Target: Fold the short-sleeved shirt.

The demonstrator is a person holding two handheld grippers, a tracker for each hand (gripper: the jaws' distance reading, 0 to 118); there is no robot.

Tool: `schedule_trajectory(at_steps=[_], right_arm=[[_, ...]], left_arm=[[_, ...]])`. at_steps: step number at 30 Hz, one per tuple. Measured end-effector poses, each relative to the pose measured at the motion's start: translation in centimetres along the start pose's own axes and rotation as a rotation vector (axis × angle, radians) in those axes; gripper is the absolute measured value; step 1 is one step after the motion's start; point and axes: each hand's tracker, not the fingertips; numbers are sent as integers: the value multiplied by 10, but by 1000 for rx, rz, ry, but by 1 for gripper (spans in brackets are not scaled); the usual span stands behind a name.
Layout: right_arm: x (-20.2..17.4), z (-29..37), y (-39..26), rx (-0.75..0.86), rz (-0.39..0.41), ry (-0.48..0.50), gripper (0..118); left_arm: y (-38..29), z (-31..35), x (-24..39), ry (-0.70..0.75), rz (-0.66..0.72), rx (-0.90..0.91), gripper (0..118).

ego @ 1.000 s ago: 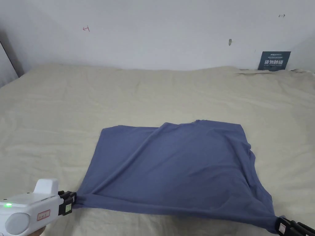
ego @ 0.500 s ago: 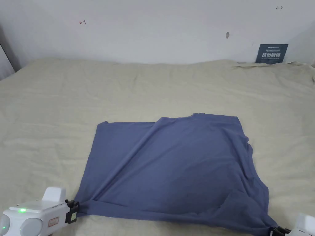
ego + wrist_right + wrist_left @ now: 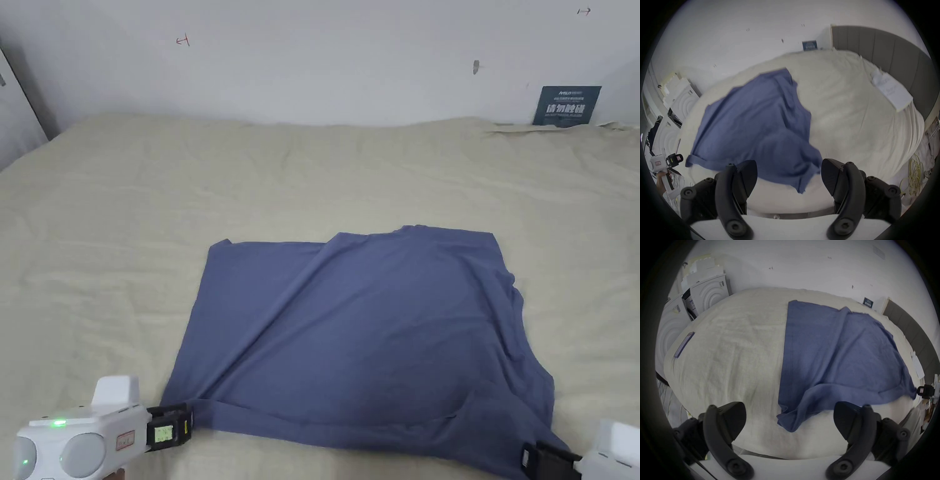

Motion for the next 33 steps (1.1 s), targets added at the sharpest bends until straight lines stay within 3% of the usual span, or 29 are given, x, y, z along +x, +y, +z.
schedule_trajectory(at_steps=[4,10,14,19,20,21,23,25,26,27,29,33], right_arm=[[-14,32,26,133,30,28,84],[-37,80,60,348,76,69,91],[-52,99,71,468,129,29,92],[-64,109,70,561,156,0,92],[-65,110,69,579,157,-4,91],[-67,111,68,601,159,-11,89],[-69,113,66,615,162,-11,71],[-72,115,64,638,162,-3,30],[-78,119,63,653,166,-10,13],[-80,120,62,663,176,-20,4],[-83,122,60,688,191,-34,0],[-82,122,59,706,200,-33,0]], left_arm=[[16,31,12,6,36,147,113],[43,73,43,59,-47,315,113],[54,92,63,77,-119,418,110],[62,102,79,41,-101,512,100],[62,102,81,33,-101,527,96],[61,103,85,28,-105,547,84],[58,103,89,13,-115,584,65],[55,102,91,-18,-128,606,29],[54,102,93,-27,-125,611,18],[53,103,94,-35,-115,616,8],[50,103,95,-62,-95,634,0],[47,108,98,-86,-102,656,0]])
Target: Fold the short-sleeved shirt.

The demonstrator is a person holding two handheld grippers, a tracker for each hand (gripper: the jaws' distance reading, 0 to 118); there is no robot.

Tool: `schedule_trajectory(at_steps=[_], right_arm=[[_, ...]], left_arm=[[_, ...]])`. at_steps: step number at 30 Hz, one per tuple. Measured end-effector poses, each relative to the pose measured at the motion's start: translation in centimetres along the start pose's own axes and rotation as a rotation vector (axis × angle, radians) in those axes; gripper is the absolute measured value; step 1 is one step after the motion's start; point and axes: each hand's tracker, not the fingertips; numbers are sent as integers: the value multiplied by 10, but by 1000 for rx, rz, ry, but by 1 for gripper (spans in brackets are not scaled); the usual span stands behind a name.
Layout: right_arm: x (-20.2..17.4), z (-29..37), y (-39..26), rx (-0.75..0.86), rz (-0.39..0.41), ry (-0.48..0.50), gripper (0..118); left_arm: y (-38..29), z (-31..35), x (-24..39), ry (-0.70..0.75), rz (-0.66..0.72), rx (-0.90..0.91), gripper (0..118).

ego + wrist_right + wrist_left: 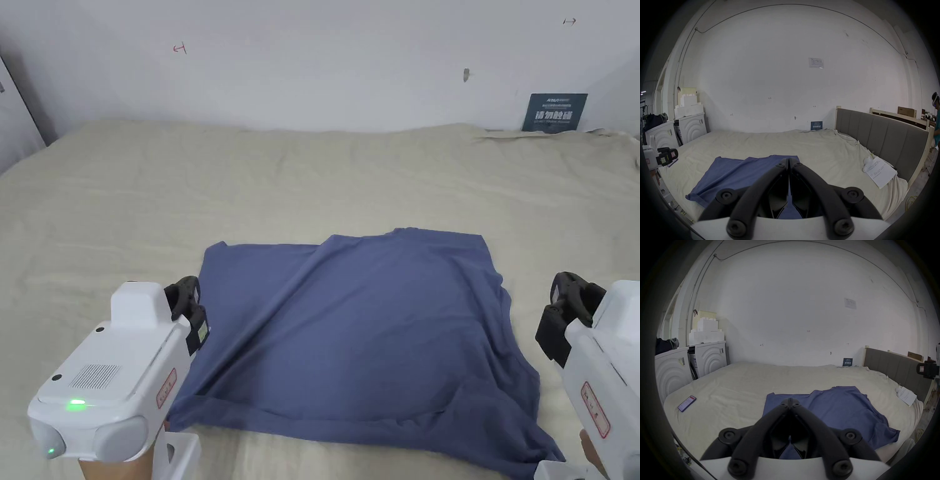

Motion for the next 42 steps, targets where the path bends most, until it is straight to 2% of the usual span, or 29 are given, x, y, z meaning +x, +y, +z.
schedule_trajectory(at_steps=[8,19,20,21,24,26,27,32,34,35,36,37,38,39,42], right_arm=[[-3,0,2,-19,0,22,0],[3,-12,-9,-72,-13,32,0],[4,-13,-10,-77,-15,29,0],[5,-15,-12,-85,-15,27,0],[7,-20,-18,-108,-18,25,0],[8,-22,-21,-123,-19,27,0],[8,-24,-23,-131,-20,26,0],[11,-29,-35,-169,-25,28,0],[13,-30,-39,-184,-28,26,0],[14,-31,-41,-192,-32,26,0],[15,-32,-43,-199,-35,25,0],[17,-32,-44,-204,-37,23,0],[18,-32,-46,-209,-39,21,0],[19,-33,-47,-213,-41,19,0],[23,-32,-50,-227,-48,16,0]], left_arm=[[3,-3,-9,-9,18,-56,0],[-29,-35,-58,10,188,-458,2],[-33,-37,-62,15,179,-487,8],[-39,-39,-65,29,172,-517,22],[-54,-43,-74,51,168,-581,79],[-66,-47,-80,63,174,-612,97],[-73,-48,-83,69,177,-626,100],[-105,-57,-92,91,173,-741,99],[-114,-61,-92,98,173,-759,96],[-119,-61,-92,99,171,-768,89],[-122,-62,-92,98,166,-779,76],[-124,-63,-90,101,163,-778,61],[-125,-64,-89,102,157,-778,39],[-127,-65,-88,93,148,-780,24],[-128,-72,-83,51,145,-811,11]])
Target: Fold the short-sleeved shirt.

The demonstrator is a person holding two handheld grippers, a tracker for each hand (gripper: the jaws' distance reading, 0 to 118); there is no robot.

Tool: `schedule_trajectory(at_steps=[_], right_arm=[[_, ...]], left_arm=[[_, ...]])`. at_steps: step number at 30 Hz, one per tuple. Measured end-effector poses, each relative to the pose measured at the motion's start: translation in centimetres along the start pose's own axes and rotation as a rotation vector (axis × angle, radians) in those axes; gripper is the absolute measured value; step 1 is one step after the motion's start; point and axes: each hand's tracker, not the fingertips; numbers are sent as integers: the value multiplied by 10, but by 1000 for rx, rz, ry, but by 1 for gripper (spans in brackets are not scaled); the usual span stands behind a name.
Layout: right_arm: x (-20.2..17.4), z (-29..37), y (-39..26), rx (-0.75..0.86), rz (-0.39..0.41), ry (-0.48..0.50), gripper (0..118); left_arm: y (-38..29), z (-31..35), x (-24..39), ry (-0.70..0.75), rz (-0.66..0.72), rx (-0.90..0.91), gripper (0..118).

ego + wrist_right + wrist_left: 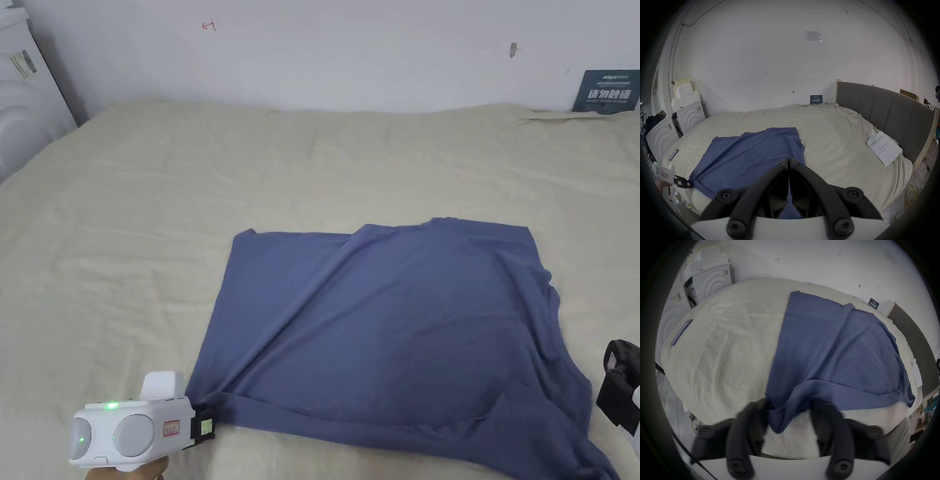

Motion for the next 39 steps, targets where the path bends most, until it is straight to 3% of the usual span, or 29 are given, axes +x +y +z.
schedule_trajectory(at_steps=[8,10,12,13,14,21,23,25,27,28,39], right_arm=[[16,-3,-19,-110,-46,-8,3],[22,-10,-29,-185,-59,-13,28],[30,-21,-47,-294,-68,-15,71],[32,-27,-56,-344,-76,-14,82],[34,-31,-66,-368,-97,-19,86],[36,-48,-115,-490,-88,-48,85],[35,-49,-121,-501,-92,-42,78],[34,-51,-123,-500,-93,-36,54],[34,-55,-124,-505,-86,-23,19],[33,-58,-126,-513,-82,-21,8],[25,-40,-84,-388,-48,48,5]], left_arm=[[6,13,4,-24,-39,28,9],[8,20,0,-49,-15,47,9],[12,26,-3,-65,-2,60,9],[14,28,-3,-70,-1,64,9],[15,29,-4,-75,0,66,9],[16,33,-2,-102,26,79,9],[16,32,-1,-98,20,73,9],[14,32,0,-94,15,68,9],[13,32,1,-92,17,64,9],[13,32,1,-93,20,62,9],[24,36,-2,-113,53,91,9]])
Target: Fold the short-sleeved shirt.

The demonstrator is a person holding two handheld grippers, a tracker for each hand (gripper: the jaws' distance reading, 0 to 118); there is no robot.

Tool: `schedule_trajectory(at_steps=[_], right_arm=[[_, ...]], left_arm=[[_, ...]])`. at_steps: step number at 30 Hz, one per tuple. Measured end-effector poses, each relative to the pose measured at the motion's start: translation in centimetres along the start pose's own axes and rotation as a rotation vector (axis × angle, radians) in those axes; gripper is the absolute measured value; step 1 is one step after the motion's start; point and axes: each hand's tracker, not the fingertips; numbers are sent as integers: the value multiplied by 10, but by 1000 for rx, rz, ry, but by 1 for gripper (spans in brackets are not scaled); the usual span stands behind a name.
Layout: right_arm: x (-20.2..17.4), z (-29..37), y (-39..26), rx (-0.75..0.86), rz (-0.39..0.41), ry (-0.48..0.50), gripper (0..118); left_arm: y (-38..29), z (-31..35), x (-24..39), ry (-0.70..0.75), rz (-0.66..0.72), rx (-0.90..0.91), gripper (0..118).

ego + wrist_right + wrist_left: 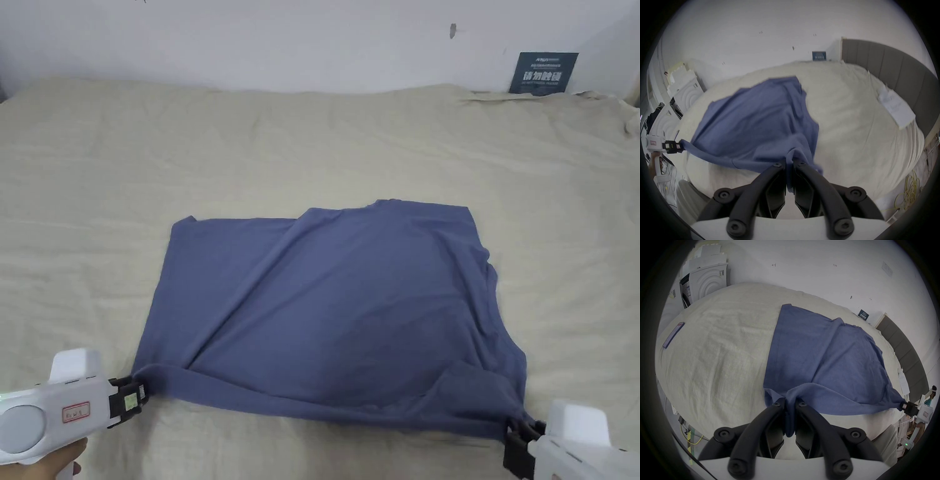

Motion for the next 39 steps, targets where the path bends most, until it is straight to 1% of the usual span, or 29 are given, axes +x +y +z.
schedule_trajectory(at_steps=[3,6,9,13,15,18,21,24,28,30,33,35,36,37,38,39], right_arm=[[-6,11,31,89,35,14,5],[-13,13,65,145,70,33,5],[-20,0,99,172,101,39,5],[-27,-25,135,183,109,36,5],[-27,-45,146,159,112,20,5],[-22,-80,155,100,88,7,5],[-21,-112,158,39,82,-12,5],[-18,-140,157,-28,85,-40,5],[-14,-167,156,-69,67,-42,5],[-14,-177,156,-85,52,-46,5],[-9,-194,154,-118,66,-65,6],[-11,-193,152,-133,69,-70,7],[-15,-187,150,-131,67,-70,13],[-16,-182,151,-127,62,-69,26],[-17,-177,152,-117,49,-65,43],[-18,-169,154,-99,35,-59,68]], left_arm=[[13,1,-2,-10,16,21,9],[30,0,-2,-21,31,45,9],[50,-3,0,-19,26,64,9],[81,-14,6,0,-18,82,9],[96,-25,8,22,-43,81,9],[112,-47,10,33,-56,65,9],[122,-73,13,59,-83,23,9],[123,-100,13,88,-90,-23,9],[120,-126,11,109,-83,-76,9],[118,-137,7,116,-88,-81,9],[122,-136,7,120,-75,-79,12],[121,-135,8,125,-87,-84,30],[121,-133,10,128,-107,-87,43],[121,-132,11,139,-122,-90,67],[121,-130,14,145,-131,-92,84],[122,-128,15,148,-133,-93,100]])
